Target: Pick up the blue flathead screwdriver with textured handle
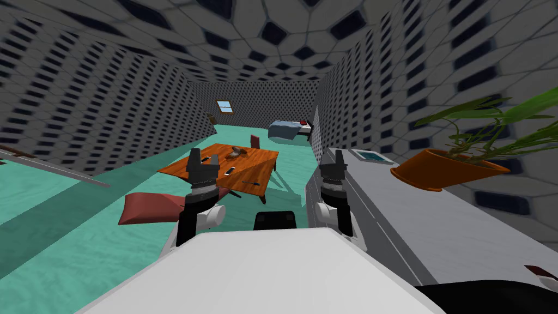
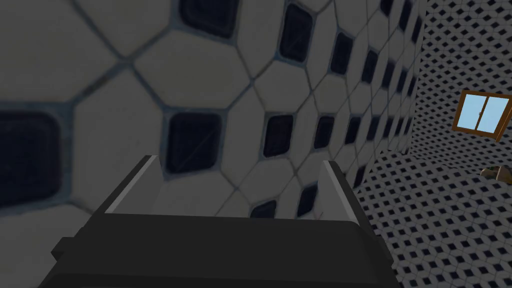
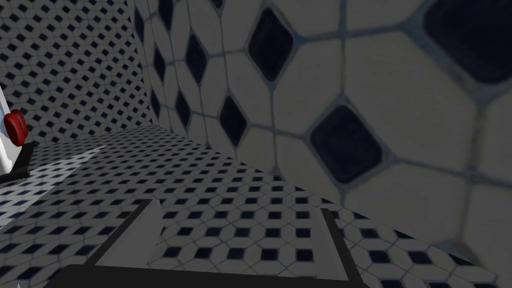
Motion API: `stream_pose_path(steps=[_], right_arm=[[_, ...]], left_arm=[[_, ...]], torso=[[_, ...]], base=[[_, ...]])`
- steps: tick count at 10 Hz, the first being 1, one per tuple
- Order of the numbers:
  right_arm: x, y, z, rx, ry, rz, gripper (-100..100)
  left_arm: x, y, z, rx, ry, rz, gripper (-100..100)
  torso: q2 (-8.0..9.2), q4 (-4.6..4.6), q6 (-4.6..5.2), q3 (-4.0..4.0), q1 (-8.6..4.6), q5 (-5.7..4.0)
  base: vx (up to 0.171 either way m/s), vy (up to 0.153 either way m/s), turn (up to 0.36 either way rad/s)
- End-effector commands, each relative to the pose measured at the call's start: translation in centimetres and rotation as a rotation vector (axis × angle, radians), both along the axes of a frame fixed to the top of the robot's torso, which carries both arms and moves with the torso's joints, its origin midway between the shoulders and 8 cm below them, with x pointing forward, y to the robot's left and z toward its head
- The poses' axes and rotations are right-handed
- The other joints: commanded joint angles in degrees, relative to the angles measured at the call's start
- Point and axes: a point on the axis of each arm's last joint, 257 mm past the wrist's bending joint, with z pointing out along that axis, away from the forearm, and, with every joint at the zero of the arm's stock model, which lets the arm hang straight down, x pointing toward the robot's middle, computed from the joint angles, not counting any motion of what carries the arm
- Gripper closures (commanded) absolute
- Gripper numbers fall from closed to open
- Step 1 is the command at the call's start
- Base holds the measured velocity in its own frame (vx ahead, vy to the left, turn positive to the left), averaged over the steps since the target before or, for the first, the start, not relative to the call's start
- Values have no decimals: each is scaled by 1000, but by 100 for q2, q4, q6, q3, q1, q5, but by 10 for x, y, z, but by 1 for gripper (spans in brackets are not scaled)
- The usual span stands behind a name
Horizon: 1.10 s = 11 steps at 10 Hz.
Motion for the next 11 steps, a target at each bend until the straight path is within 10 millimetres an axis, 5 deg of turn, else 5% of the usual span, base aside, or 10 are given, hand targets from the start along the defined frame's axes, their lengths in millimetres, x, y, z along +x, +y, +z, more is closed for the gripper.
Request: stream_pose_path(steps=[1, 6, 11], right_arm=[[0, 0, 0, 0, 0, 0, 0], [0, 0, 0, 0, 0, 0, 0], [0, 0, 0, 0, 0, 0, 0]], left_arm=[[8, -5, -10, 15, 32, -25, -100], [36, -20, -62, 38, 180, -113, -100], [64, -30, -150, 39, 412, -204, -100]], torso=[[0, 0, 0, 0, 0, 0], [9, 2, 2, 5, -7, -2], [4, 1, 2, 2, -9, -2]], base=[[-10, -11, -82], [-25, -18, -143], [-16, -29, -190]])
